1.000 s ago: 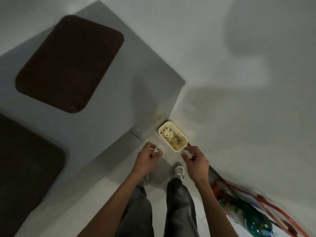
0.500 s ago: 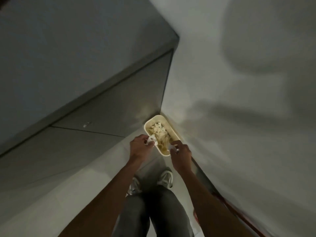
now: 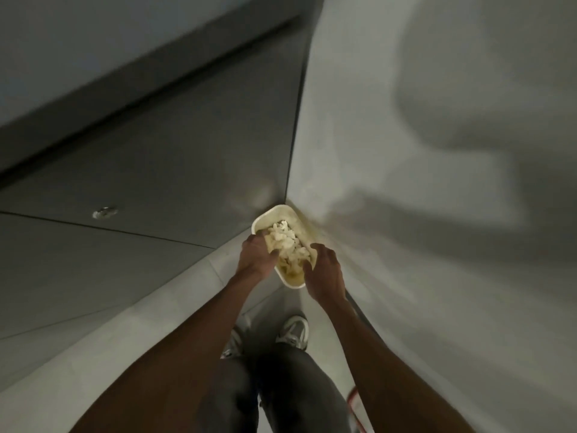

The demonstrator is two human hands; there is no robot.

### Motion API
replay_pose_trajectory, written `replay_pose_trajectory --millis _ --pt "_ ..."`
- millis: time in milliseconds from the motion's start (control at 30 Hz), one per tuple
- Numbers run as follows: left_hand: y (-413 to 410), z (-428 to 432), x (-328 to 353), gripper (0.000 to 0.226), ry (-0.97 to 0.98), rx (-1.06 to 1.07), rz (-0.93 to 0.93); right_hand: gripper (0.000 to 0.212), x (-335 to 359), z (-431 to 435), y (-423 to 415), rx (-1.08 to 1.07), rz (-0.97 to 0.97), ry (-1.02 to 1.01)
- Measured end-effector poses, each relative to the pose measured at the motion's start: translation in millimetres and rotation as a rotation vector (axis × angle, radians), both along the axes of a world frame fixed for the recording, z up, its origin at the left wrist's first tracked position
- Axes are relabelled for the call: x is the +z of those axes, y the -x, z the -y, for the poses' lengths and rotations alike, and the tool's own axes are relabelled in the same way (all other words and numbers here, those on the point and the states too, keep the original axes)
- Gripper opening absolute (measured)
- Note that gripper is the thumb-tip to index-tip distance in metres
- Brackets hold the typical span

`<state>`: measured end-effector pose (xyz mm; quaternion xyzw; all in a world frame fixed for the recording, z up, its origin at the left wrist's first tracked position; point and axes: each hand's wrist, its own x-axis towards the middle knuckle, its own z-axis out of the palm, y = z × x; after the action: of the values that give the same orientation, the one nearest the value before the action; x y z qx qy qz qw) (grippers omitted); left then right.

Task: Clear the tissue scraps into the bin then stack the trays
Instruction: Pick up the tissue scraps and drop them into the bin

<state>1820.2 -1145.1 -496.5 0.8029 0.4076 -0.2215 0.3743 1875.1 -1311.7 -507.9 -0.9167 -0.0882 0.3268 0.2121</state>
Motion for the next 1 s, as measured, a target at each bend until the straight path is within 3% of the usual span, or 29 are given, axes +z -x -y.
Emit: replay_pose_trajectory --millis 233,533,800,1000 --pt "69.2 -8.9 147.4 0.059 -0.012 0.04 0.102 0.053 154.6 -19.2 38.6 0.136 0.112 -0.098" --pt "196.5 -30.2 351.3 0.055 -0.082 0.181 0.326 0.055 359.3 -68.3 162.0 0.256 0.233 -0.267" --pt "358.9 -74.1 476.0 0.052 -0.184 0.331 0.448 0.049 490.3 -123.7 284.2 0.336 0.279 -0.426" --pt "487.3 -105.9 528.5 0.047 -0.287 0.501 0.522 0.051 547.6 -168.7 358.3 0.468 0.312 -0.507"
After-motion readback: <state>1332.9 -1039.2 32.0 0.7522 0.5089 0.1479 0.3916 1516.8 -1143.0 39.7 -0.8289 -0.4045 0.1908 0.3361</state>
